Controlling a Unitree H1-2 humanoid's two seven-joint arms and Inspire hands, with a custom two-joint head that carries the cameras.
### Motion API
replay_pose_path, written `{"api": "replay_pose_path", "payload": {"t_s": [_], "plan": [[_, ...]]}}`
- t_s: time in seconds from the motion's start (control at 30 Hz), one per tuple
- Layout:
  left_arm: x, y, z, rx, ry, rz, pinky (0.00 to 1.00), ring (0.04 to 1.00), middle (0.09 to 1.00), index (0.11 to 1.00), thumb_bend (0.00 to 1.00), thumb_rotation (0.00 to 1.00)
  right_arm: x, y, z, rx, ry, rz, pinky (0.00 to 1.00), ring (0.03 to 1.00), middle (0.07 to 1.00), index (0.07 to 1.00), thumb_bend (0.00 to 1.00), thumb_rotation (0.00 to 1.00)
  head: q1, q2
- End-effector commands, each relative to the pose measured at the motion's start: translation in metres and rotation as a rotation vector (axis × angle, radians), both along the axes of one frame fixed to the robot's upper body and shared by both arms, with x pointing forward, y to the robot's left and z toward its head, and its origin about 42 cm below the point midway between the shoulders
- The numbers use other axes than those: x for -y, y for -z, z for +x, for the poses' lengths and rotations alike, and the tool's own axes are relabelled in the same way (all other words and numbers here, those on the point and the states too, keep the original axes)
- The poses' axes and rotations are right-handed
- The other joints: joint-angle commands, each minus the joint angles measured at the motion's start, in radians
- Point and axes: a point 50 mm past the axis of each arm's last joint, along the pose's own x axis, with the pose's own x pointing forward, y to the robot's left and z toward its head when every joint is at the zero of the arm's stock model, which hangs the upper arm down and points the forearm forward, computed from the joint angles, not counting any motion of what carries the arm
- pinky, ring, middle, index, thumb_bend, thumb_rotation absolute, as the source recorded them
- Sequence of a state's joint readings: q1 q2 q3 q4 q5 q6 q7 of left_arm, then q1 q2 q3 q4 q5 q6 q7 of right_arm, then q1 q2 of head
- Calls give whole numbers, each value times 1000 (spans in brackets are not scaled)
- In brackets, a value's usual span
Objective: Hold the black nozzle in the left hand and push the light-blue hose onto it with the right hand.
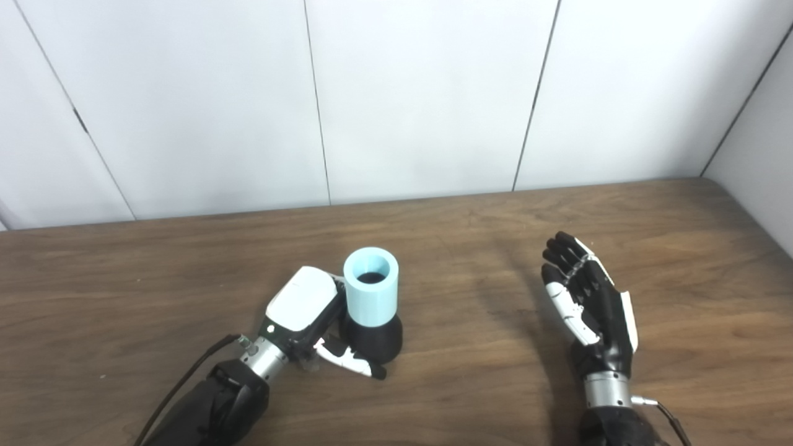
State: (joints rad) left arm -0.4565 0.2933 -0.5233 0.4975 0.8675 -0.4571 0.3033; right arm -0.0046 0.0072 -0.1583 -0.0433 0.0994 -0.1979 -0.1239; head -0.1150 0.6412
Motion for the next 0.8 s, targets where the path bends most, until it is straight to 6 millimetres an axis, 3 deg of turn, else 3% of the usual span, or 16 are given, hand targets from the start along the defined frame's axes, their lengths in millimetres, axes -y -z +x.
{"api": "replay_pose_path", "payload": {"t_s": [0.0,0.2,0.37,0.43,0.47,0.63,0.77], "plan": [[-30,68,-41,-180,-77,67,240,301,407,518,516,0,-5,-10,2,40,-5,12,726,777,775,752,231,231,-2,1],[-30,68,-41,-181,-77,67,229,294,403,515,515,0,-7,-11,1,41,-13,39,718,774,776,753,249,220,-1,1],[-29,64,-42,-217,-83,35,311,387,446,520,521,0,-8,-12,0,46,-20,28,720,779,781,756,253,252,-1,3],[-28,59,-43,-229,-79,21,387,480,540,575,845,46,-8,-12,0,51,-20,27,718,777,779,753,255,242,-1,3],[-27,57,-44,-241,-79,21,455,556,605,623,938,89,-9,-12,0,52,-19,29,717,774,777,751,258,246,-1,3],[-28,54,-45,-278,-60,13,618,716,723,721,1000,165,-9,-13,-2,47,-17,42,713,772,776,748,256,250,-2,4],[-29,53,-45,-291,-60,6,652,748,747,742,1000,170,-9,-13,-2,52,-20,42,716,773,779,752,250,241,-2,5]]}}
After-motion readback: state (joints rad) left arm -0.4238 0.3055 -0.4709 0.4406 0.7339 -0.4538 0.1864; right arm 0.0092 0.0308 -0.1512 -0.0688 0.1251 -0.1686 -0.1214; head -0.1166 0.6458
